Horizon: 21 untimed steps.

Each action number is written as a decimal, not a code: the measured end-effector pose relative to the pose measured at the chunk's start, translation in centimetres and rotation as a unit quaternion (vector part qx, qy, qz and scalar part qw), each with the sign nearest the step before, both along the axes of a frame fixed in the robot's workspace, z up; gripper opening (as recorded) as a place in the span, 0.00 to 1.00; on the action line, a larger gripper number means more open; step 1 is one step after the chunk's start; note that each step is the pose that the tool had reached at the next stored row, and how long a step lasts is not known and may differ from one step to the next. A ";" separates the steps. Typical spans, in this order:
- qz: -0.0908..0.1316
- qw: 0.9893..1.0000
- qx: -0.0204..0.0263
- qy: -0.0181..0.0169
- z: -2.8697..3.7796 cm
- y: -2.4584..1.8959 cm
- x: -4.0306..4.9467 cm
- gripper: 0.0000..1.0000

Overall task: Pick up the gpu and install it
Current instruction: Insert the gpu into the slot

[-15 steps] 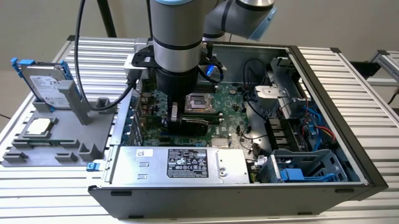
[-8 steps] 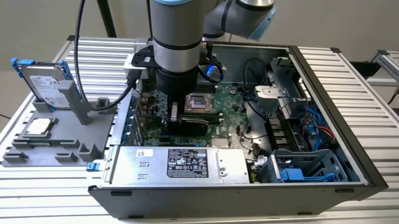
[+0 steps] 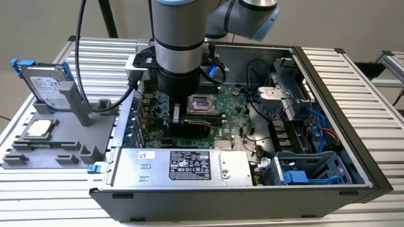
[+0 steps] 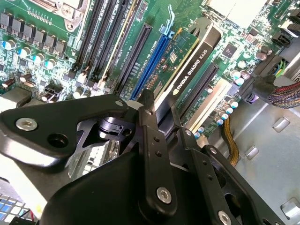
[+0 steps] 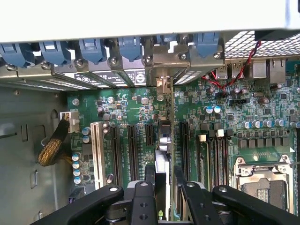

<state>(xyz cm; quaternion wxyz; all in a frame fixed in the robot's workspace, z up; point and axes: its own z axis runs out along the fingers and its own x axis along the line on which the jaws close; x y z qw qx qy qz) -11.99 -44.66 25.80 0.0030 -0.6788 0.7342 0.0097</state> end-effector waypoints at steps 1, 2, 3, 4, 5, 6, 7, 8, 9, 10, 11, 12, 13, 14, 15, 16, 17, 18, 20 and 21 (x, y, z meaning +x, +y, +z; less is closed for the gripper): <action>0.000 1.000 0.000 0.000 -0.01 0.00 0.00 0.00; 0.000 1.000 0.000 0.000 -0.01 0.00 0.00 0.00; 0.000 1.000 0.000 0.000 -0.02 0.00 0.00 0.00; 0.000 1.000 0.000 0.000 -0.02 0.00 0.00 0.00; 0.000 1.000 0.000 0.000 -0.02 0.00 0.00 0.00; 0.000 1.000 0.000 0.000 -0.03 0.00 0.00 0.00; 0.000 1.000 0.000 0.000 -0.03 0.00 0.00 0.00; 0.000 1.000 0.000 0.000 -0.03 0.00 0.00 0.00; 0.000 1.000 0.000 0.000 -0.03 0.00 0.00 0.00; 0.000 1.000 0.000 0.000 -0.03 0.00 0.00 0.00; 0.000 1.000 0.000 0.000 -0.03 0.00 0.00 0.00; 0.000 1.000 0.000 0.000 -0.03 0.00 0.00 0.00; 0.000 1.000 0.000 0.000 -0.03 0.00 0.00 0.00; 0.000 1.000 0.000 0.000 -0.04 0.00 0.00 0.00; 0.000 1.000 0.000 0.000 -0.04 0.00 0.00 0.00; 0.000 1.000 0.000 0.000 -0.04 0.00 0.00 0.00; 0.000 1.000 0.000 0.000 -0.04 0.00 0.00 0.00; 0.000 1.000 0.000 0.000 -0.02 0.00 0.00 0.00; 0.000 1.000 0.001 0.000 0.28 0.01 0.00 0.00; 0.000 1.000 0.000 0.000 0.53 0.01 0.00 0.00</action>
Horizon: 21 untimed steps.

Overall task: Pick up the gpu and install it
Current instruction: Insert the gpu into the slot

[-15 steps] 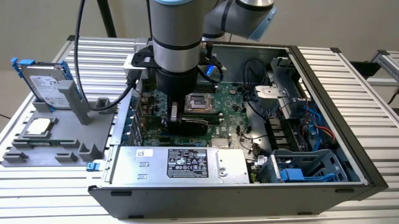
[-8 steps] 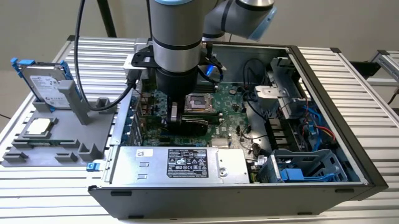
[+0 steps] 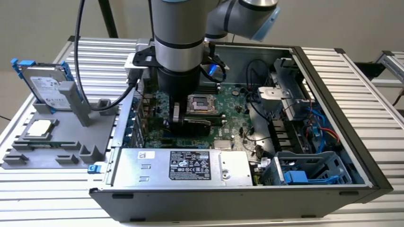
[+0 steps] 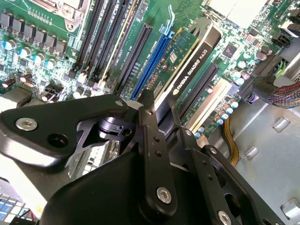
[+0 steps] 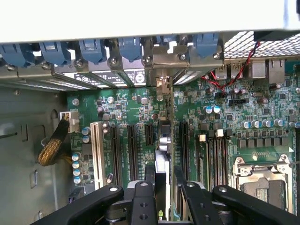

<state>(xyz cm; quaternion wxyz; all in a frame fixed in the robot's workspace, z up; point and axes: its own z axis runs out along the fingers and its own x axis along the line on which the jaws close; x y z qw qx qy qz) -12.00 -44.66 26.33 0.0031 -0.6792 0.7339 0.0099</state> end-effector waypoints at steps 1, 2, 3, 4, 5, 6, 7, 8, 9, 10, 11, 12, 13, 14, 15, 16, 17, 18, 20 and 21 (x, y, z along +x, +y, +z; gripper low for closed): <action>0.000 1.000 0.000 0.000 0.15 0.00 0.00 0.00; 0.001 1.000 0.000 0.000 0.17 0.00 0.00 0.00; 0.001 1.000 0.000 0.000 0.17 0.03 0.01 0.00; 0.002 1.000 0.000 0.000 0.18 0.05 0.01 0.00; 0.003 1.000 0.000 0.000 0.18 0.07 0.01 0.00; 0.006 1.000 0.000 0.000 0.18 0.08 0.01 0.00; 0.008 1.000 0.000 0.000 0.18 0.09 0.00 0.00; 0.010 1.000 0.000 0.000 0.18 0.11 0.00 0.00; 0.011 1.000 0.000 0.000 0.19 0.12 0.01 0.00; 0.012 1.000 0.000 0.000 0.18 0.14 0.01 0.00; 0.012 1.000 0.000 0.000 0.17 0.16 0.01 0.00; 0.013 1.000 -0.001 0.000 0.16 0.18 0.00 0.00; 0.013 1.000 -0.001 0.000 0.15 0.23 0.00 0.00; 0.014 1.000 -0.002 0.000 0.09 0.26 0.00 0.00; 0.014 1.000 -0.002 0.000 0.03 0.30 0.00 0.00; 0.015 1.000 -0.002 0.000 -0.04 0.34 0.00 0.00; 0.016 1.000 -0.003 0.000 -0.09 0.37 0.01 0.00; 0.016 1.000 -0.003 0.000 -0.17 0.42 0.00 0.00; 0.017 1.000 -0.004 0.000 -0.26 0.51 0.00 0.00; 0.018 1.000 -0.004 0.000 -0.29 0.59 0.00 0.00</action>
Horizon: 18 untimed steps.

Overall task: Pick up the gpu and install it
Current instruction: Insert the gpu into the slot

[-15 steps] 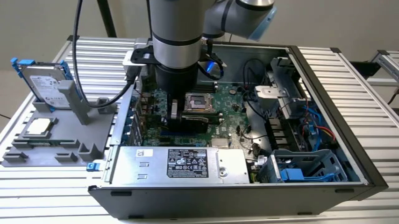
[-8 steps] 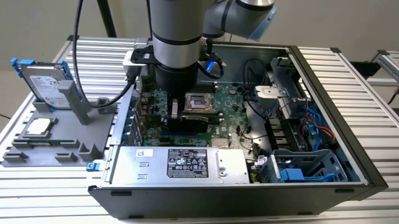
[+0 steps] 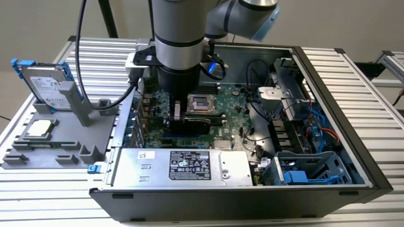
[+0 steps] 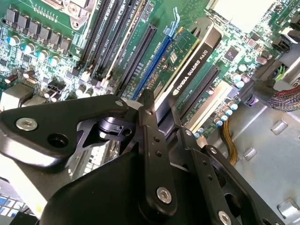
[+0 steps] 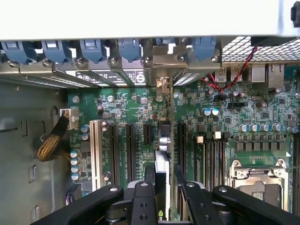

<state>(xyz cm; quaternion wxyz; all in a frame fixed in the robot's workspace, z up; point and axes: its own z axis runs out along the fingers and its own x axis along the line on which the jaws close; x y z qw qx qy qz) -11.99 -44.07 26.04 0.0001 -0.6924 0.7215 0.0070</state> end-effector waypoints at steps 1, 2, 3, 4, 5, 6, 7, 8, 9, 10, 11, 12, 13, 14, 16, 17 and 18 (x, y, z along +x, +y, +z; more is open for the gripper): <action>0.001 1.000 0.000 0.000 -0.03 0.05 0.00 0.00; 0.002 1.000 0.000 0.000 -0.08 0.07 0.01 0.00; 0.002 1.000 0.000 0.000 -0.13 0.08 0.01 0.00; 0.003 1.000 -0.001 0.000 -0.18 0.08 0.01 0.00; 0.003 1.000 -0.001 0.000 -0.22 0.08 0.00 0.00; 0.004 1.000 -0.001 0.000 -0.28 0.08 0.00 0.00; 0.005 1.000 -0.001 0.000 -0.32 0.08 0.00 0.00; 0.005 1.000 -0.001 0.000 -0.34 0.08 0.00 0.00; 0.006 1.000 -0.001 0.000 -0.36 0.08 0.00 0.00; 0.006 1.000 -0.001 0.000 -0.37 0.08 0.00 0.00; 0.006 1.000 -0.001 0.000 -0.39 0.09 0.00 0.00; 0.006 1.000 -0.001 0.000 -0.39 0.09 0.00 0.00; 0.006 1.000 -0.001 0.000 -0.39 0.09 0.00 0.00; 0.006 1.000 -0.001 0.000 -0.39 0.09 0.00 0.00; 0.006 1.000 -0.001 0.000 -0.39 0.09 0.00 0.00; 0.006 1.000 -0.001 0.000 -0.39 0.09 0.00 0.00; 0.006 1.000 -0.001 0.000 -0.39 0.09 0.00 0.00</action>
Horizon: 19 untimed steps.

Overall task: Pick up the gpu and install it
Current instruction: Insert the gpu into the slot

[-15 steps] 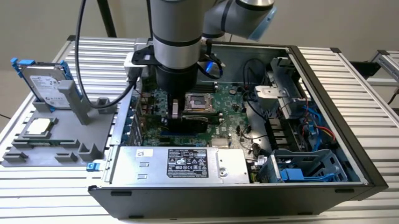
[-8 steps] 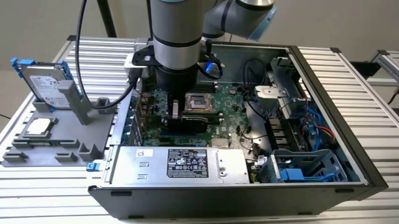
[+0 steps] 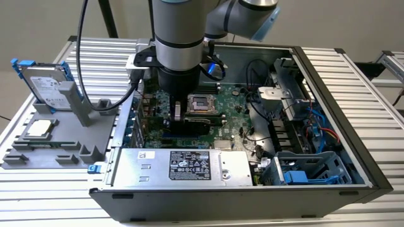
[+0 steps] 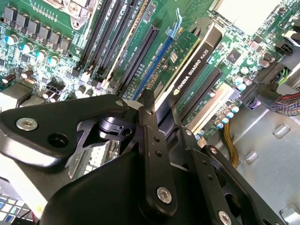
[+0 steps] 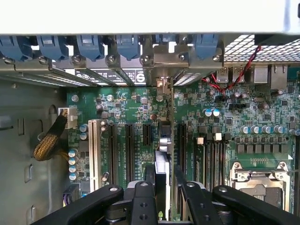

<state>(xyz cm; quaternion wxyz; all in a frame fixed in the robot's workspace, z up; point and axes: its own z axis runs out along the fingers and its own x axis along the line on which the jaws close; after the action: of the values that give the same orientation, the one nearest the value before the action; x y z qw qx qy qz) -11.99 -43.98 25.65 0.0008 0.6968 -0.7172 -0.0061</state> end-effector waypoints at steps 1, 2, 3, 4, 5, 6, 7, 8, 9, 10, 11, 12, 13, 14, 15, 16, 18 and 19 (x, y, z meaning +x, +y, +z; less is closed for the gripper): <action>0.001 1.000 0.000 0.000 0.00 -0.01 0.00 0.00; 0.002 1.000 0.000 0.000 -0.01 -0.04 0.01 0.00; 0.004 1.000 0.000 0.000 -0.01 -0.07 0.00 0.00; 0.005 1.000 0.000 0.000 -0.02 -0.11 0.01 0.00; 0.007 1.000 0.000 0.001 -0.03 -0.14 0.01 0.00; 0.008 1.000 0.000 0.001 -0.02 -0.15 0.01 0.00; 0.009 1.000 0.000 0.001 -0.01 -0.15 0.00 0.00; 0.010 1.000 0.000 0.002 0.00 -0.16 0.00 0.00; 0.010 1.000 0.000 0.002 0.01 -0.16 0.00 0.00; 0.010 1.000 0.000 0.002 0.00 -0.17 0.01 0.00; 0.010 1.000 0.000 0.002 -0.01 -0.17 0.01 0.00; 0.010 1.000 0.000 0.002 -0.05 -0.17 0.00 0.00; 0.010 1.000 0.000 0.002 -0.09 -0.17 0.01 0.00; 0.010 1.000 0.000 0.002 -0.13 -0.17 0.01 0.00; 0.010 1.000 0.000 0.002 -0.20 -0.16 0.01 0.00; 0.010 1.000 0.000 0.002 -0.25 -0.17 0.01 0.00; 0.010 1.000 0.000 0.002 -0.36 -0.17 0.01 0.00; 0.010 1.000 0.000 0.002 -0.43 -0.18 0.01 0.00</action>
<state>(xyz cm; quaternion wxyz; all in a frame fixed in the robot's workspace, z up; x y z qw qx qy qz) -11.99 -44.16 25.22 0.0024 0.7039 -0.7103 -0.0070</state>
